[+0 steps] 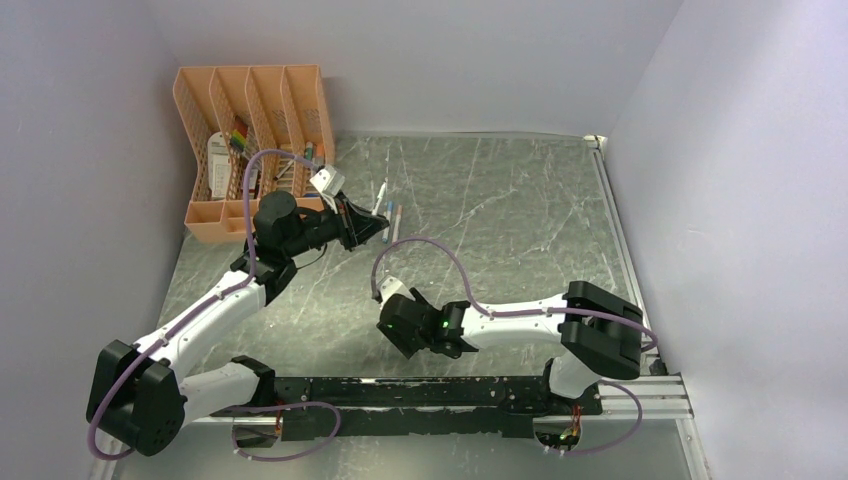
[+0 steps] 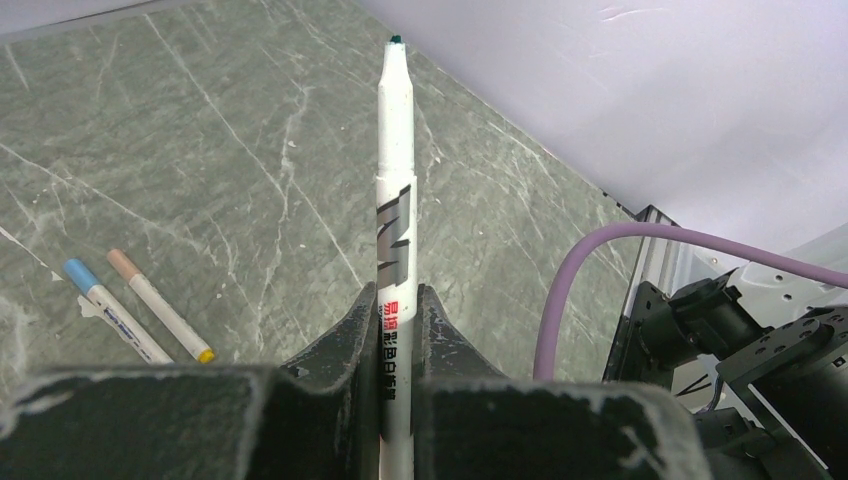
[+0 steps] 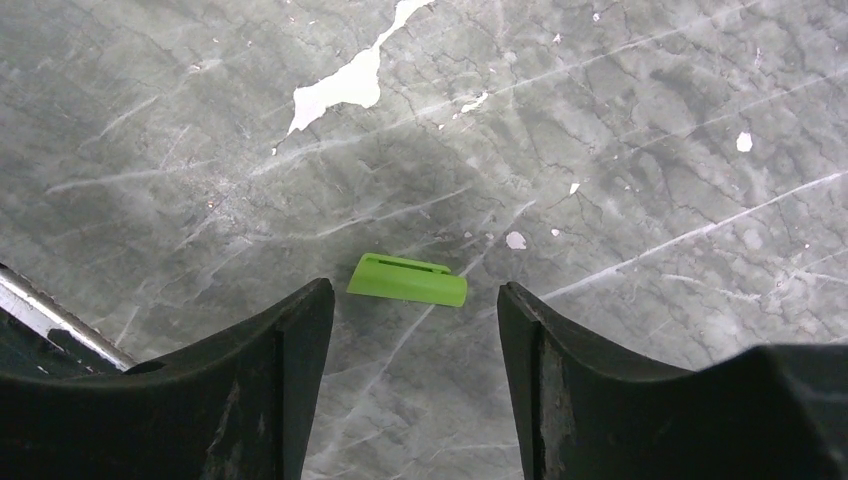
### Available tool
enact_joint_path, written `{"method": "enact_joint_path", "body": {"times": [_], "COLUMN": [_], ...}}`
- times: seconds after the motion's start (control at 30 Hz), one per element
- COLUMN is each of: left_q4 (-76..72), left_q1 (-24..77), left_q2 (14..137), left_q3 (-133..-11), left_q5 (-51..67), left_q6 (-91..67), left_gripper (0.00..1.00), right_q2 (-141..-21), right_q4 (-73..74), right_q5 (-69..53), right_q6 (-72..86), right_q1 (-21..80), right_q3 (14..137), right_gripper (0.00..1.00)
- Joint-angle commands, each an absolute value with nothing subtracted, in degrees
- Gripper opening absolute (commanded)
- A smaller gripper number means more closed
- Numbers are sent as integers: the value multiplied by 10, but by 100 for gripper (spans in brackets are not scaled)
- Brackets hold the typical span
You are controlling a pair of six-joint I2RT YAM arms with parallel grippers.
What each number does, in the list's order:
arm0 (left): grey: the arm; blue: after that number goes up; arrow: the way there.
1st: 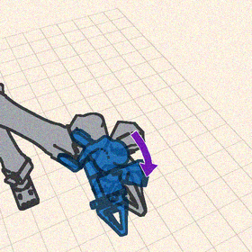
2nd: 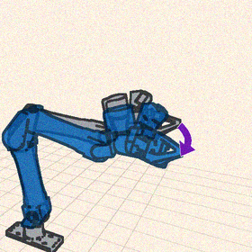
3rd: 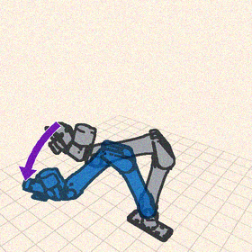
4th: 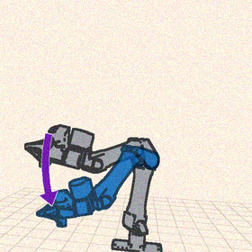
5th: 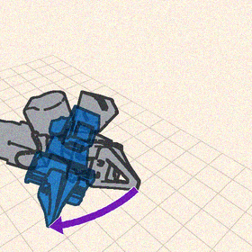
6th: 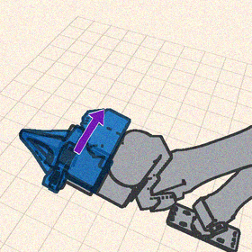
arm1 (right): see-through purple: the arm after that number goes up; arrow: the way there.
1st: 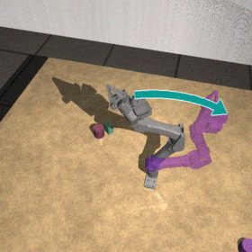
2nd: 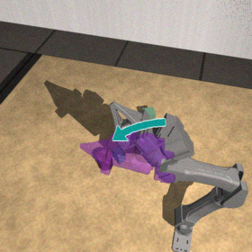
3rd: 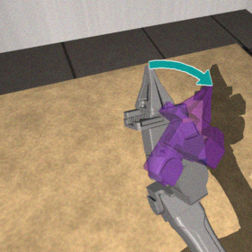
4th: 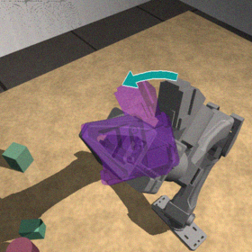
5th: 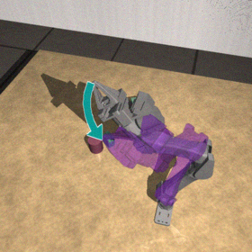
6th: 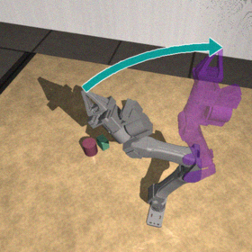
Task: Insert the pens into the pen caps
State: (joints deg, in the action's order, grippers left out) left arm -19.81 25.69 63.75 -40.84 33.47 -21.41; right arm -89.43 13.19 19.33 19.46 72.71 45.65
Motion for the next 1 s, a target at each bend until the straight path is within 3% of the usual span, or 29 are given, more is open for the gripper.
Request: {"method": "enact_joint_path", "body": {"times": [0.0,0.97], "left_q4": [-199,-216], "left_q1": [250,248], "left_q2": [640,651], "left_q3": [-414,-410], "left_q5": [346,368], "left_q6": [-207,-211], "left_gripper": [7,7], "right_q2": [-899,-872], "right_q4": [120,134], "right_q5": [194,172], "right_q6": [174,189], "right_q1": [725,708], "right_q3": [464,429], "right_gripper": [59,65]}}
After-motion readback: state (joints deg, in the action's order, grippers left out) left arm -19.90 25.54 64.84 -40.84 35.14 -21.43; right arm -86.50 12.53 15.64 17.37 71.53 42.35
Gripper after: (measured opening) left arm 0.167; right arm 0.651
